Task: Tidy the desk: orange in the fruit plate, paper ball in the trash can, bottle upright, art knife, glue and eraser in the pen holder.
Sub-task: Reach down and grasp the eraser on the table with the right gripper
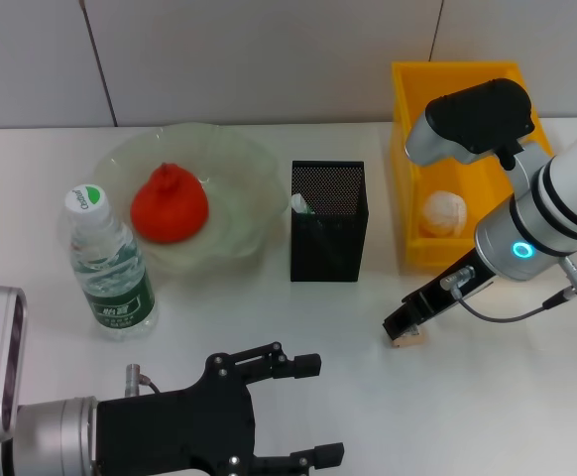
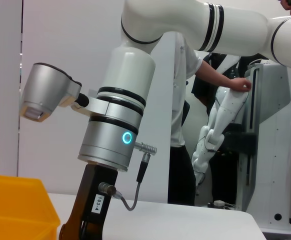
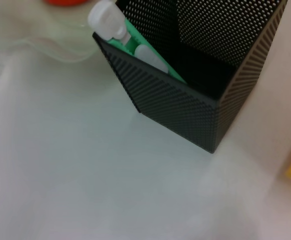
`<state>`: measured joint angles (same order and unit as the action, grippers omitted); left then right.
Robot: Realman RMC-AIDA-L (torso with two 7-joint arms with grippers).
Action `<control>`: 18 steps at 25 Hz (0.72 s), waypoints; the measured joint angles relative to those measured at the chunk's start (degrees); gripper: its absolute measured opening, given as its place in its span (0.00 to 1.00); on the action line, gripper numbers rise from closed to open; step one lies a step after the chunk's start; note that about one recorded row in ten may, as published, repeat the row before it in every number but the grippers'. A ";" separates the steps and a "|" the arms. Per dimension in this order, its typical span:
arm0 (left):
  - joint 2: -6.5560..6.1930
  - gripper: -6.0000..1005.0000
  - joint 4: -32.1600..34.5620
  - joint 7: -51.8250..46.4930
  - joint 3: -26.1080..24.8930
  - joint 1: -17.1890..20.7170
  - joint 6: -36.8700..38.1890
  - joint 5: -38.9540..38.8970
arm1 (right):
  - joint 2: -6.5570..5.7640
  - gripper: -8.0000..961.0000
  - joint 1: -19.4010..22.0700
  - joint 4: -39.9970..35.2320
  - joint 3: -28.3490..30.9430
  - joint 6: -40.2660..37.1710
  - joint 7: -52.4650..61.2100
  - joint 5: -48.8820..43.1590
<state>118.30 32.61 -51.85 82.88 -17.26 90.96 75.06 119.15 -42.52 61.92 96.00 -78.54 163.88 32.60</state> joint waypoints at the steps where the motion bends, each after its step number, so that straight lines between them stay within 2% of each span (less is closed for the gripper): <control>1: 0.00 0.79 0.00 0.00 0.00 0.00 0.00 0.00 | 0.00 0.64 0.00 -0.01 0.00 0.12 0.03 0.01; 18: 0.00 0.79 0.00 0.00 -0.01 0.12 0.00 0.00 | 0.03 0.64 -0.79 -2.68 -3.16 3.07 0.84 -0.27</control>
<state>118.30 32.61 -51.86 82.88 -17.13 90.96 75.06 119.18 -43.31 59.24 92.84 -75.48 164.72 32.33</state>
